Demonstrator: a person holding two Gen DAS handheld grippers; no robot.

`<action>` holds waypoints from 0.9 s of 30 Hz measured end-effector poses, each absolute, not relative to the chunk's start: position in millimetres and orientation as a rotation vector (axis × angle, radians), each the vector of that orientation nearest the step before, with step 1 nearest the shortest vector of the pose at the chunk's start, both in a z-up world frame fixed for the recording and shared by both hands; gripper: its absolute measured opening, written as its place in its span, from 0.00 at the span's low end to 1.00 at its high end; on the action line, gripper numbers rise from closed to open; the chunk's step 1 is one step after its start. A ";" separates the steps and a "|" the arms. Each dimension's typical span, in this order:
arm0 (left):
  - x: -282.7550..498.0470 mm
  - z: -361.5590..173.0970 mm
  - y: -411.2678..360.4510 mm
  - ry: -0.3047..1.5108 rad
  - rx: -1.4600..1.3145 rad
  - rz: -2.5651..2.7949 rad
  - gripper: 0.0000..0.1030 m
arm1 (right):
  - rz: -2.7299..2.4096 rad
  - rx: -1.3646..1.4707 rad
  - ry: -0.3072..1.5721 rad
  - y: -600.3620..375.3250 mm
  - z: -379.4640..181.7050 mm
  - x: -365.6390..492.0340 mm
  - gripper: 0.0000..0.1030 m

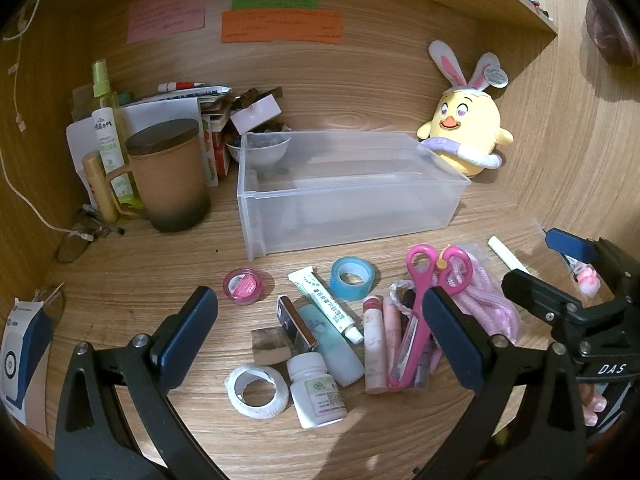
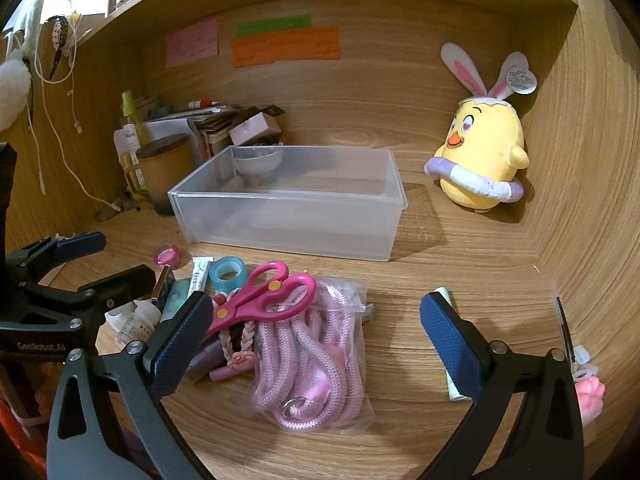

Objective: Organize objects

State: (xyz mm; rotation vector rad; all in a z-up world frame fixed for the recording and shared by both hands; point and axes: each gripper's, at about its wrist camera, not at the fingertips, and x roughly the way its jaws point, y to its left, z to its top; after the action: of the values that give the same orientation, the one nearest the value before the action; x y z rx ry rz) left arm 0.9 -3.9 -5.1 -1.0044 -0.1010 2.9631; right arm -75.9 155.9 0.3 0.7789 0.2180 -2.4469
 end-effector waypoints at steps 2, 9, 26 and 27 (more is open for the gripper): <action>1.6 -5.5 -4.0 -0.100 -1.003 2.964 1.00 | -2.443 0.780 0.217 156.3 0.4 -75.9 1.00; 1.6 -5.1 -4.5 -0.099 -1.002 2.962 1.00 | -2.442 0.774 0.220 155.7 2.4 -76.0 1.00; 3.5 -4.4 -1.5 -0.095 -0.993 2.966 1.00 | -2.447 0.767 0.233 153.4 3.1 -75.6 1.00; 3.5 -4.4 -1.3 -0.096 -0.993 2.967 1.00 | -2.446 0.768 0.235 152.9 2.8 -75.6 1.00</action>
State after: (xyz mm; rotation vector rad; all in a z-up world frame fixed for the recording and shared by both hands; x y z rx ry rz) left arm 3.5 -1.3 -4.4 -0.9926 -0.0960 2.9666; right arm -75.6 152.9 2.8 0.7676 0.2345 -2.4463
